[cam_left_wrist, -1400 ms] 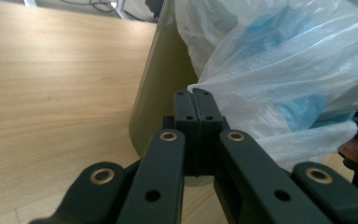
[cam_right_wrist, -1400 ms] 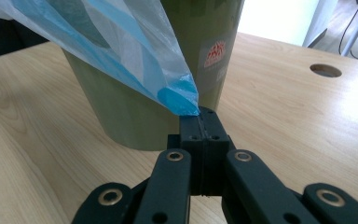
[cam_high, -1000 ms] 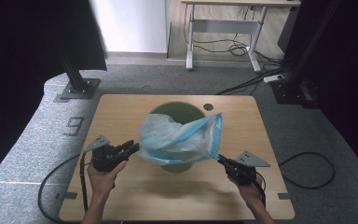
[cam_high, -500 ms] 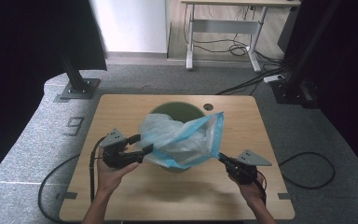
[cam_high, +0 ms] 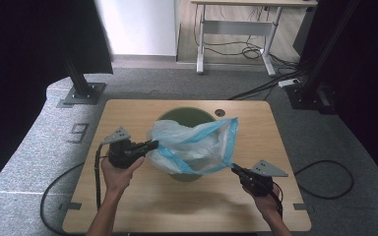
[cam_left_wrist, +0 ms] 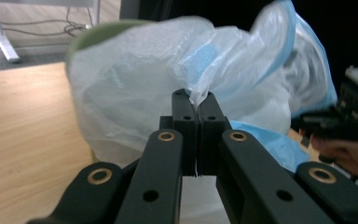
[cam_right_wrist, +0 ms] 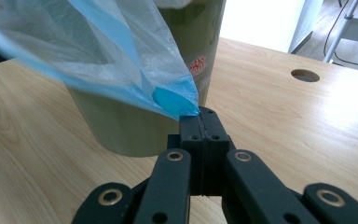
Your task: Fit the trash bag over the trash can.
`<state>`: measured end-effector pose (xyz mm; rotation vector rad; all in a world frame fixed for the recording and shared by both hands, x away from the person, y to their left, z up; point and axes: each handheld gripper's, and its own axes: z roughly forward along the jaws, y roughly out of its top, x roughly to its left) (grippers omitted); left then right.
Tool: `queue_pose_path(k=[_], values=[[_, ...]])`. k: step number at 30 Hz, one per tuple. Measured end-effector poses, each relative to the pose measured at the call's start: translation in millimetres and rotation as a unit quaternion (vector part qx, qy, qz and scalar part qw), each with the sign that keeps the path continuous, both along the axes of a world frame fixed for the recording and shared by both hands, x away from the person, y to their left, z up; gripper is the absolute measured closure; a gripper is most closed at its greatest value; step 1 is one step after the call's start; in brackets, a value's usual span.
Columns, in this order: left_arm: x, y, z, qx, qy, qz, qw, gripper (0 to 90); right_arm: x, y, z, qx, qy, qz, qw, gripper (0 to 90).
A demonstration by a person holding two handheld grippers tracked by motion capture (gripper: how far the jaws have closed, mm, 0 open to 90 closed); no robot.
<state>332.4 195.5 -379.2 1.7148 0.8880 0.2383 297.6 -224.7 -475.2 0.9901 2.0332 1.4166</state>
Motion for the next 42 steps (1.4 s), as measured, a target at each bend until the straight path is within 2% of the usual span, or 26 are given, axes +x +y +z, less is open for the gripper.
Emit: queue_pose_path(k=[2, 4, 6, 11, 13, 14, 16, 19, 21, 23, 24, 27, 32, 38, 42], values=[[4.0, 3.7, 1.0, -0.008, 0.001, 0.006, 1.0000, 89.0, 0.3, -0.9, -2.2, 0.001, 0.004, 0.000, 1.0000, 88.8], [9.2, 7.1, 2.0, -0.006, 0.005, 0.013, 0.9999, 89.2, 0.7, -1.6, -3.8, 0.001, 0.006, 0.002, 1.0000, 88.9], [13.3, 9.9, 2.7, -0.016, 0.012, 0.009, 0.9998, 89.4, 0.6, -1.1, -5.4, 0.003, 0.008, 0.006, 0.9999, 88.9], [12.8, 11.3, 1.6, -0.013, 0.014, 0.007, 0.9998, 89.6, -1.8, 5.2, -12.1, -0.012, 0.005, 0.022, 0.9997, 88.6], [10.2, 12.3, -0.3, -0.014, 0.014, 0.005, 0.9998, 89.5, -4.2, 4.9, -11.9, -0.015, -0.005, 0.024, 0.9996, 77.8], [9.0, 12.7, -1.2, -0.013, 0.014, 0.005, 0.9998, 89.6, -5.7, 3.4, -10.0, -0.018, -0.017, 0.020, 0.9995, 71.4], [6.9, 13.8, -3.1, -0.014, 0.015, 0.006, 0.9998, 89.6, -8.3, -2.3, -2.4, -0.014, -0.032, 0.013, 0.9993, 64.4], [4.9, 13.4, -4.8, -0.016, 0.016, 0.006, 0.9997, 89.5, -11.1, -14.5, 15.6, -0.003, -0.047, -0.004, 0.9989, 59.4], [4.2, 11.5, -4.8, -0.014, 0.016, 0.003, 0.9998, 89.5, -12.3, -21.8, 30.1, 0.003, -0.059, -0.013, 0.9982, 57.3], [3.5, 10.2, -4.6, -0.010, 0.015, 0.002, 0.9998, 89.6, -13.5, -27.9, 52.7, 0.005, -0.083, -0.021, 0.9963, 54.5], [3.2, 9.5, -4.5, -0.008, 0.014, 0.003, 0.9999, 89.6, -13.5, -27.9, 52.7, 0.005, -0.083, -0.021, 0.9963, 54.5], [2.5, 8.3, -4.8, -0.007, 0.013, 0.006, 0.9999, 89.5, -13.3, -27.7, 73.0, 0.008, -0.096, -0.012, 0.9952, 51.8], [2.7, 7.4, -4.3, -0.006, 0.014, 0.007, 0.9999, 89.6, -11.3, -12.4, 93.9, 0.021, -0.096, 0.014, 0.9950, 47.1], [1.2, 7.7, -3.2, -0.005, 0.012, 0.011, 0.9999, 89.6, -4.1, 6.1, 102.9, 0.040, -0.084, 0.026, 0.9953, 45.6], [0.9, 7.6, -3.9, -0.008, 0.011, 0.010, 0.9999, 89.6, -1.7, 13.1, 103.9, 0.038, -0.076, 0.024, 0.9961, 44.6]])
